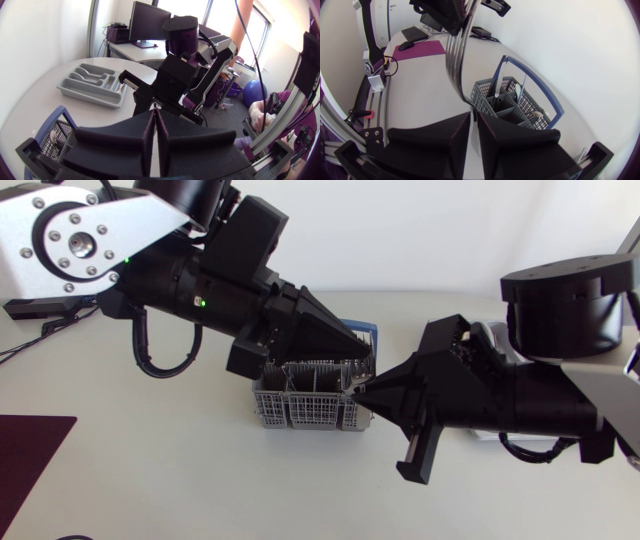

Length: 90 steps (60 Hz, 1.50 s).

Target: Sort the cutlery from the basket into the organizer compartments.

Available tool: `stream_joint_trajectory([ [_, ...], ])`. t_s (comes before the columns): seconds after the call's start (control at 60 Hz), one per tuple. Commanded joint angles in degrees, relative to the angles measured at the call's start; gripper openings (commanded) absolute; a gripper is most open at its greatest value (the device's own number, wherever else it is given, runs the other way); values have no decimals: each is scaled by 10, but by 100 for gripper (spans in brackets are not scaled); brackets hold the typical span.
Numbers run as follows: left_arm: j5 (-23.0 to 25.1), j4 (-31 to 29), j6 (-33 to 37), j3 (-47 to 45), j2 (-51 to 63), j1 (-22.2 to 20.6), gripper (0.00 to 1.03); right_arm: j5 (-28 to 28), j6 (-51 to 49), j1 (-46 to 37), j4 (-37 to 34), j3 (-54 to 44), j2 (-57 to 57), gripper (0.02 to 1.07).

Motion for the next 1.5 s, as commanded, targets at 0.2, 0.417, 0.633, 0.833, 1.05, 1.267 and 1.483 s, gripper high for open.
stream_joint_trajectory([
  [0.2,7,5,-9,7,9,6,6,-5,-4,4,-2,8,6,8],
  [0.417,-7,5,-15,-3,11,12,21,9,-4,4,-23,-9,-16,7],
  [0.633,-100,5,-18,-20,11,7,32,30,-4,-5,-51,-26,-45,7],
  [0.833,-134,5,-31,-23,-3,18,59,54,-3,-6,-78,-38,-74,7],
  [1.05,-145,11,-45,-20,-24,17,69,74,2,-2,-93,-50,-89,7],
  [1.267,-147,15,-53,-22,-37,8,73,90,7,4,-96,-60,-97,7],
  [1.483,-205,37,-66,-13,-57,24,84,118,6,-25,-111,-58,-115,7],
])
